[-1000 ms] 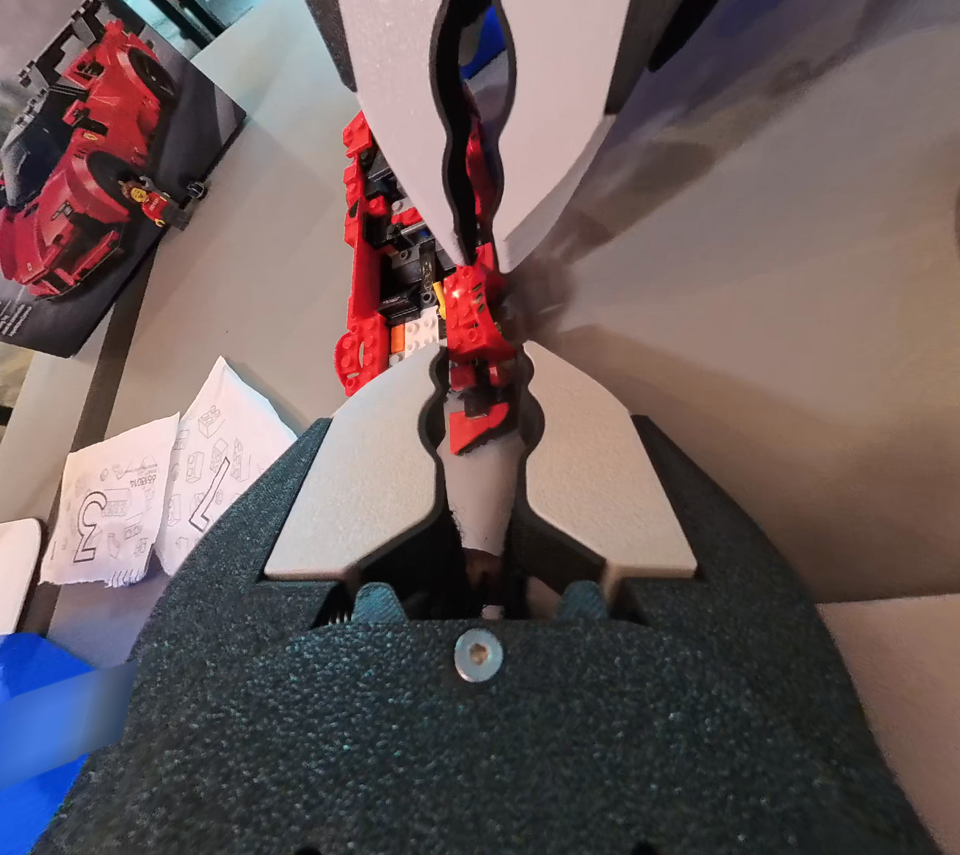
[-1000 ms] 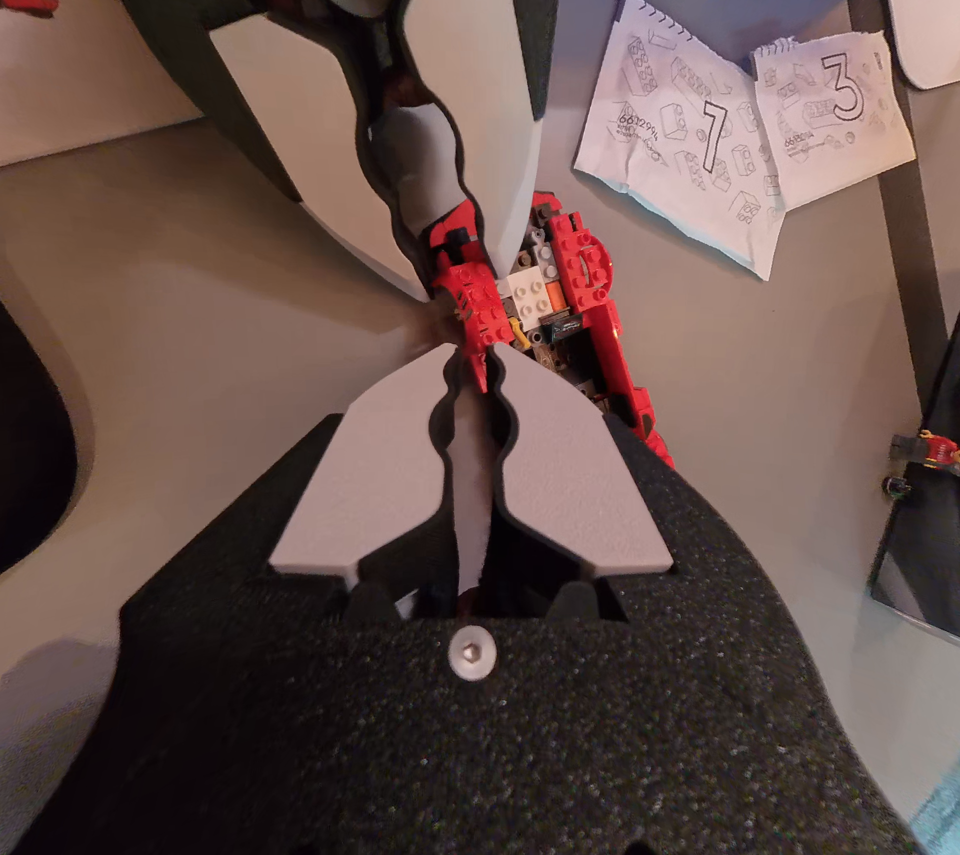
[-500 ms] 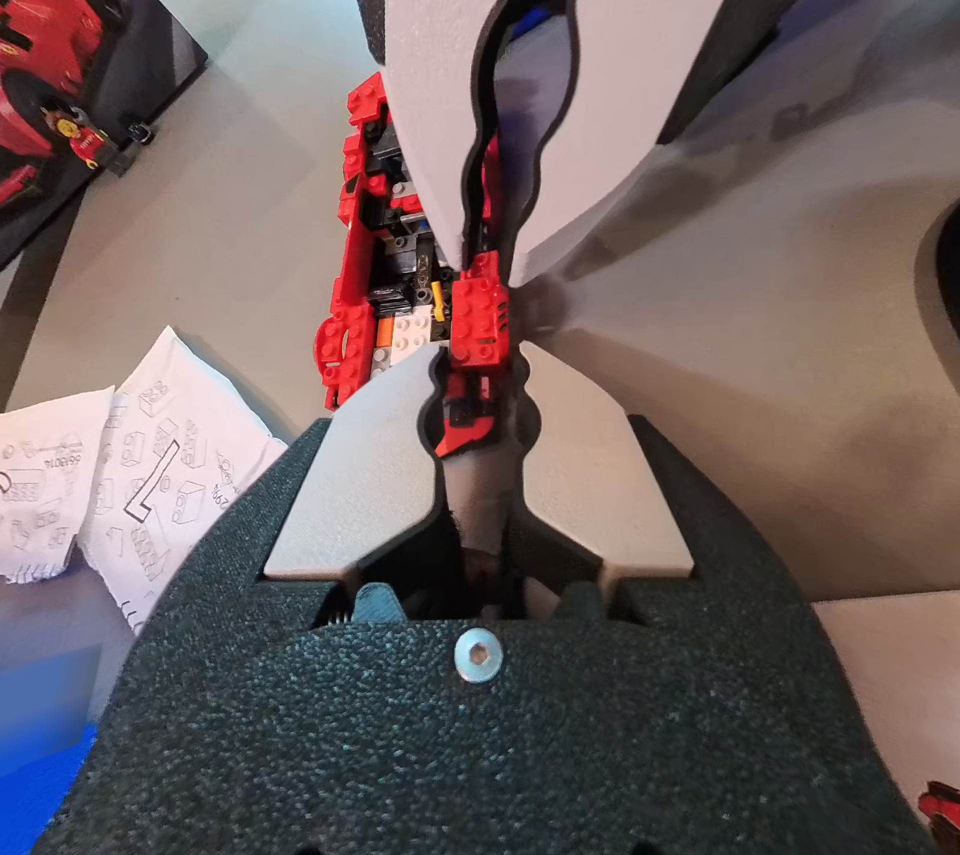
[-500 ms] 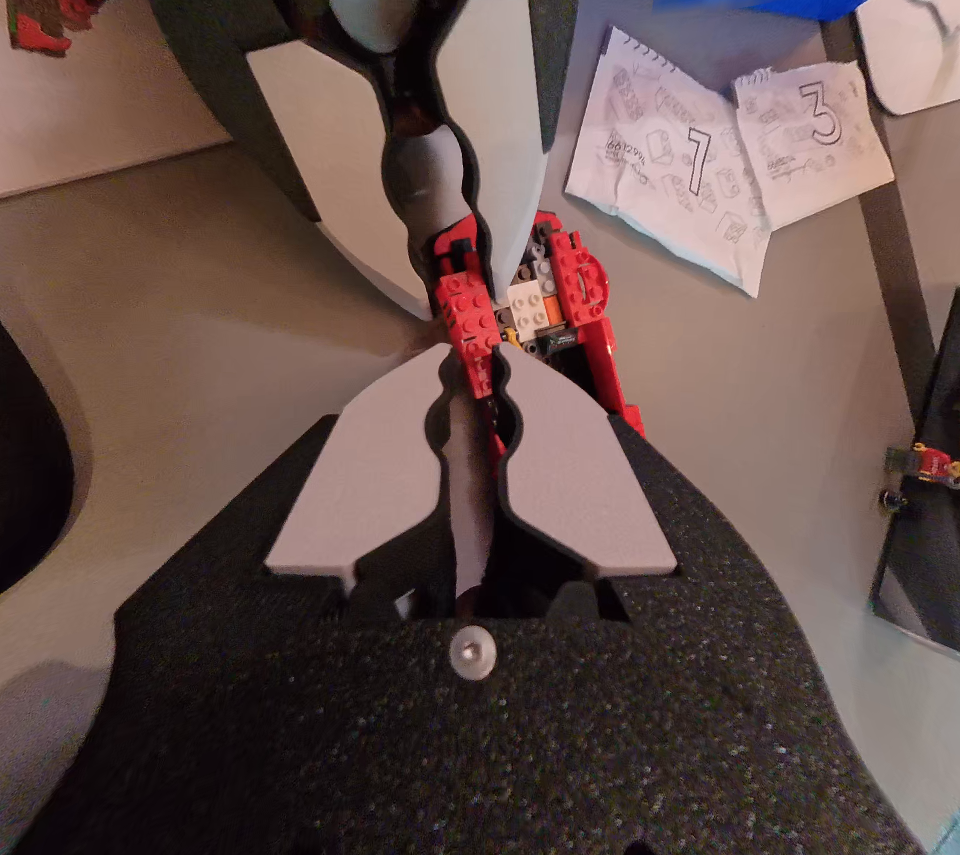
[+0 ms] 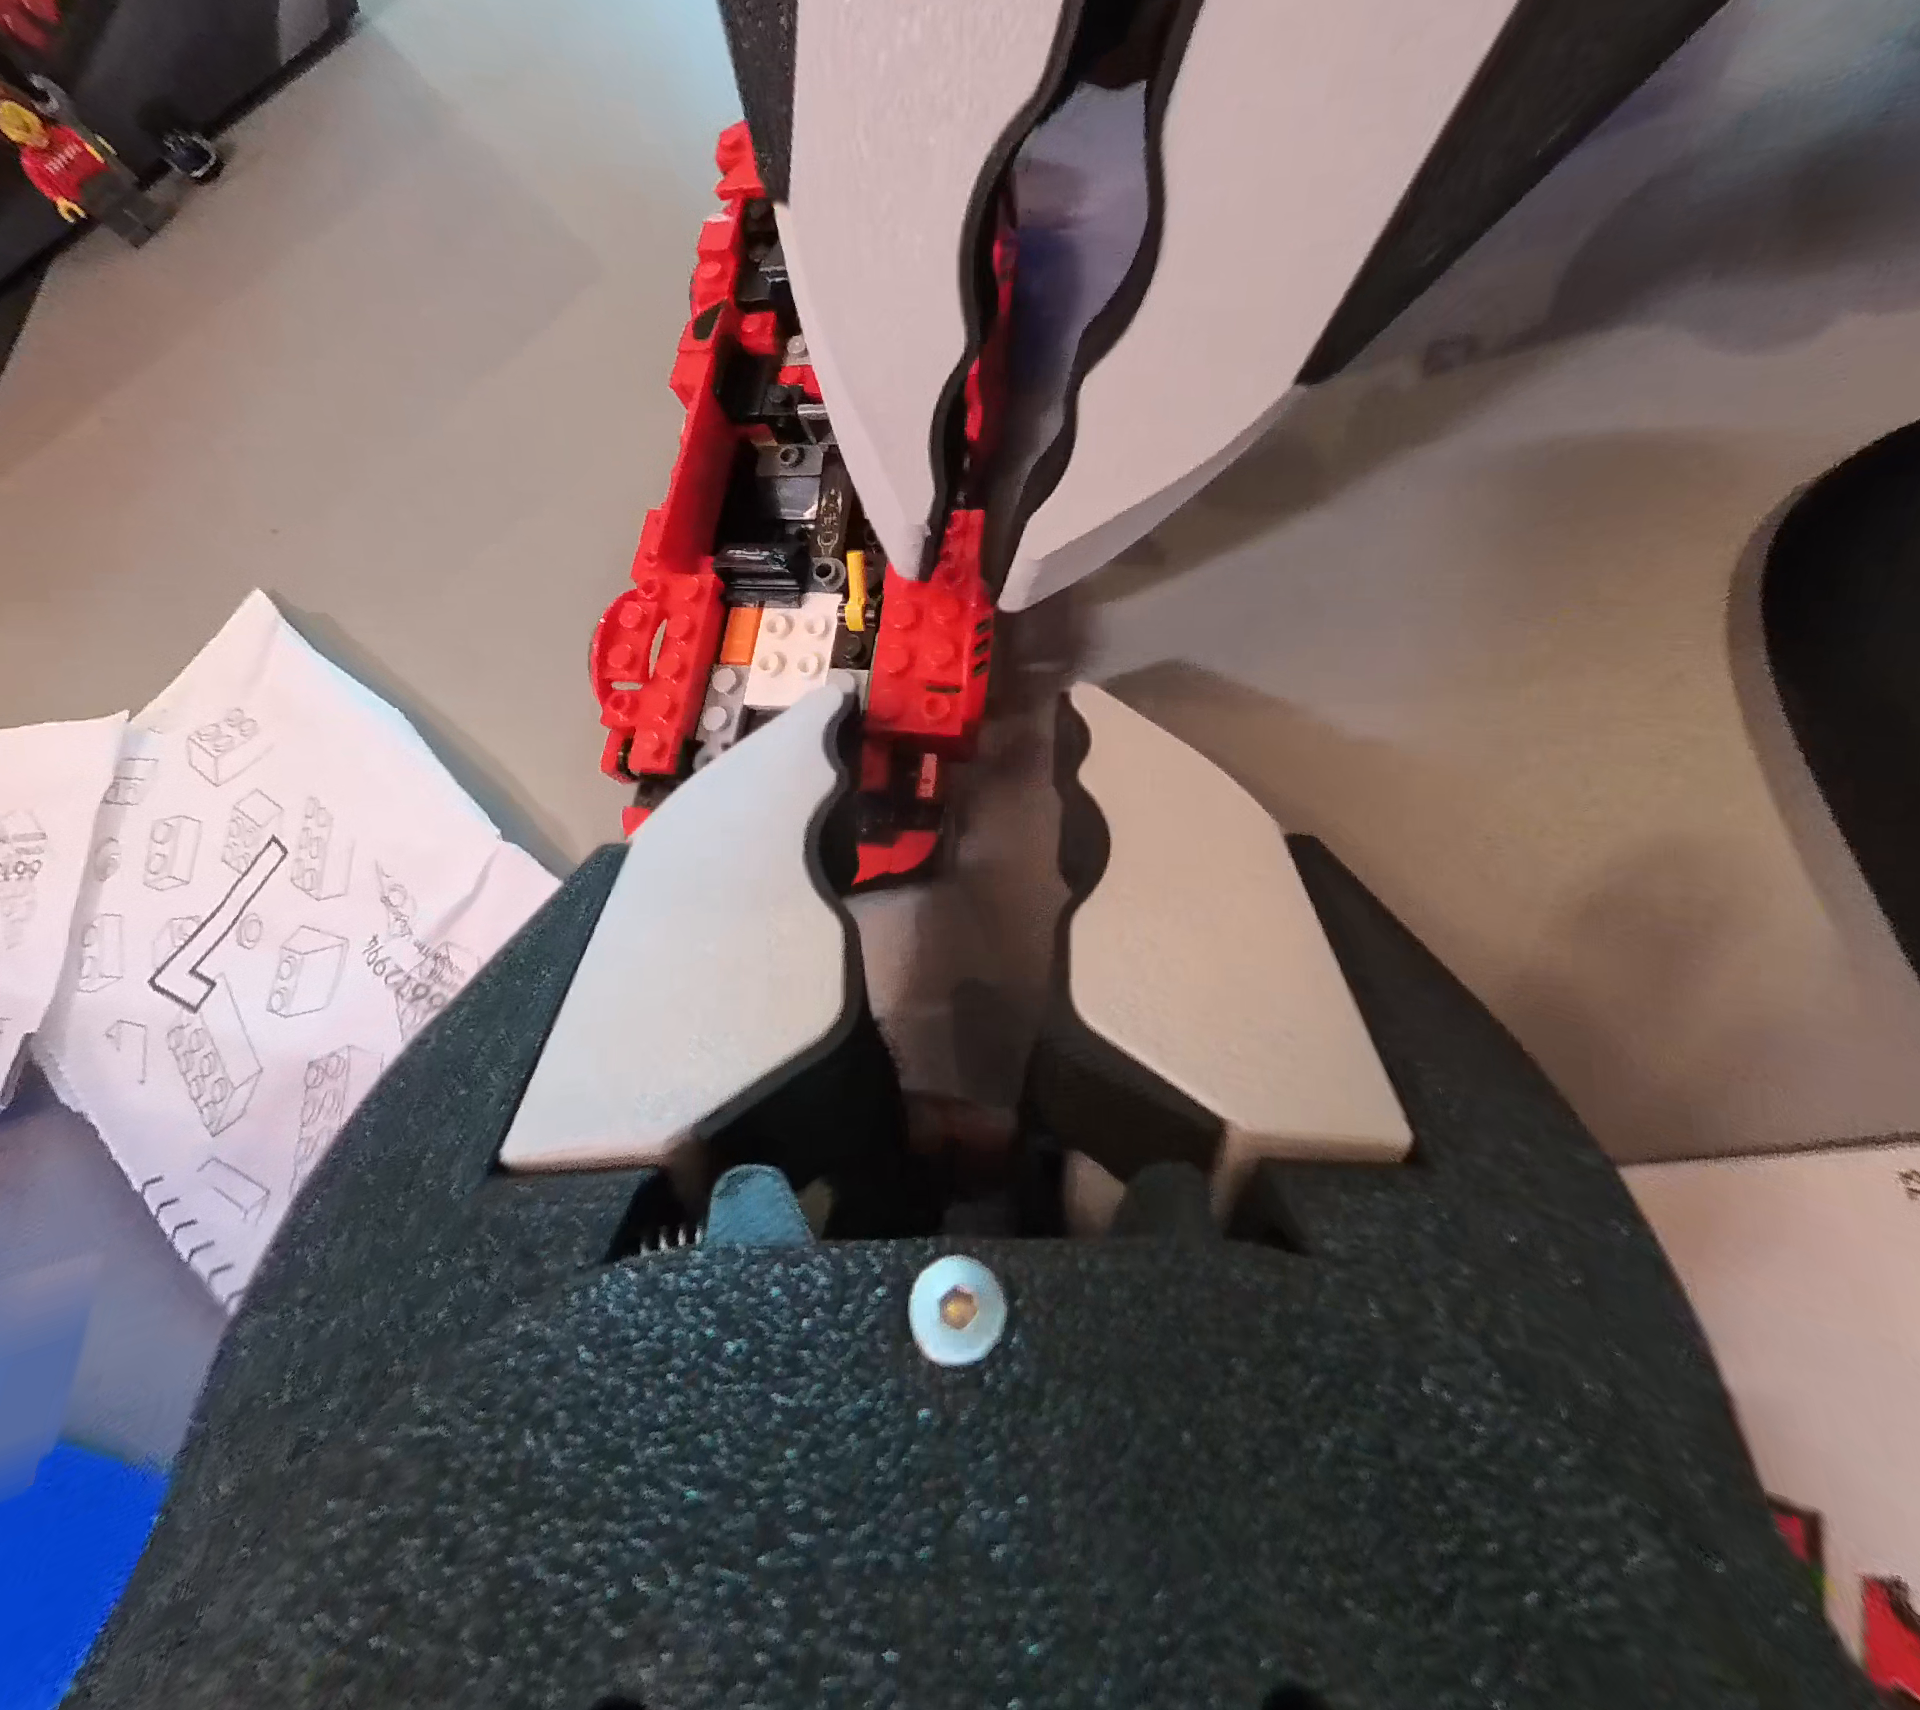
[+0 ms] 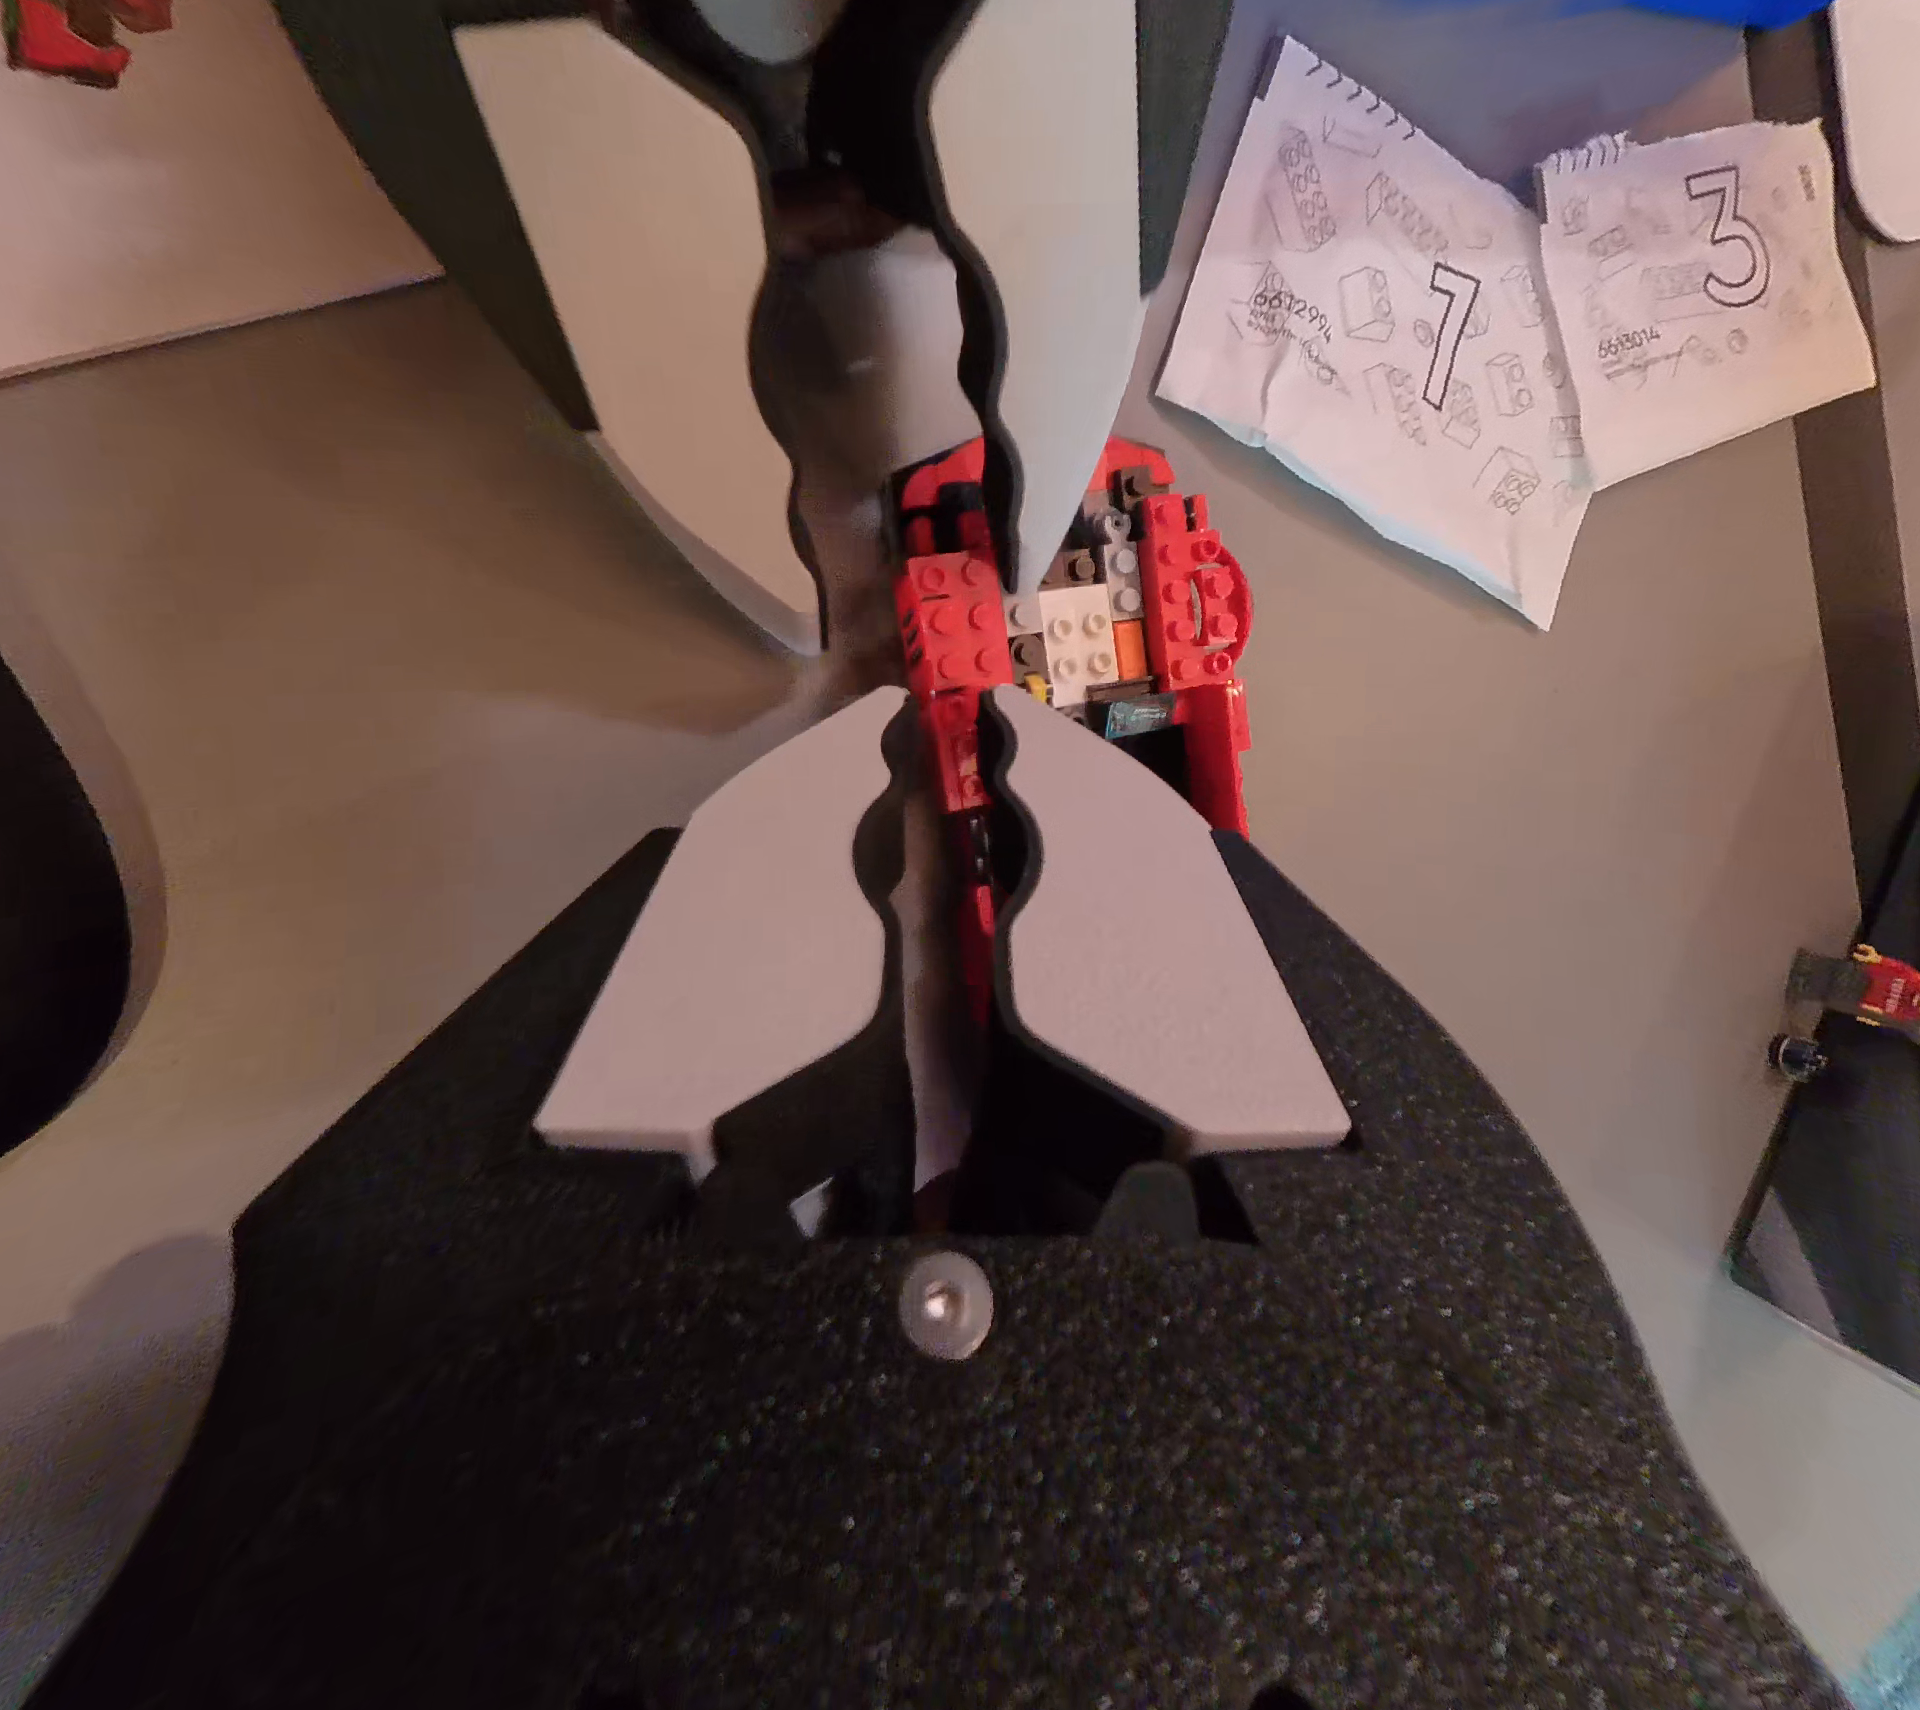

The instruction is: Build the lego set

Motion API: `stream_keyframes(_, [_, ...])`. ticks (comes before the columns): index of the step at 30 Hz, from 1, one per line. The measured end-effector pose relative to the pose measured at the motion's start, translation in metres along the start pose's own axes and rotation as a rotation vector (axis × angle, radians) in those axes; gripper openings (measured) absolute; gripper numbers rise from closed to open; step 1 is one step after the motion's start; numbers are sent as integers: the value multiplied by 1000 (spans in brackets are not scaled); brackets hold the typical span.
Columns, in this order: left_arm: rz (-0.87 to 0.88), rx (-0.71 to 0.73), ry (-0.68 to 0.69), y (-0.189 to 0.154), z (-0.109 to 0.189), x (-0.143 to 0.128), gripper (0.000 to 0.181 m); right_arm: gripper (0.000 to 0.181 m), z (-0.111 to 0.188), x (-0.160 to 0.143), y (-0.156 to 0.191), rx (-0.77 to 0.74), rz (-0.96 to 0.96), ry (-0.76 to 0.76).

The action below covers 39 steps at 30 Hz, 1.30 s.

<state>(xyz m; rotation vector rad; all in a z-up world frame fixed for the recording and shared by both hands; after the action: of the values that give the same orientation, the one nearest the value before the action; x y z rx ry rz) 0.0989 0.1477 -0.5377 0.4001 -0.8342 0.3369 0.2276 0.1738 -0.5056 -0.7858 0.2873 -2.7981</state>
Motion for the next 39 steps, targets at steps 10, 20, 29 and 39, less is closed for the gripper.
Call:
stream_keyframes(10, [-28,24,126,0,5,1,50,19,-1,7,1,-23,42,-50])
stream_keyframes(20, [67,-44,102,3,0,-4,50,9,-6,5,-2,-68,40,-18])
stream_keyframes(29, [103,-96,100,2,0,-7,46,9,-6,3,4,-94,94,0])
stream_keyframes(39, [111,-120,99,-2,2,-8,41,8,-15,-13,42,-461,330,-42])
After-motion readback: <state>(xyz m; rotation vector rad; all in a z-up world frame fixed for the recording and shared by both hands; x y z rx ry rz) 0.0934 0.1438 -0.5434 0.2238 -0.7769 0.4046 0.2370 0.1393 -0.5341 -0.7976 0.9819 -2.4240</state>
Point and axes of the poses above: each gripper's, where its closed fingertips meet, z back along the fingers, x out of its top, y = z × x across the jaws, the point moved 10 cm from there along z, back along the fingers, and after that the axes turned 4 degrees about x, right-handed, at the moved point
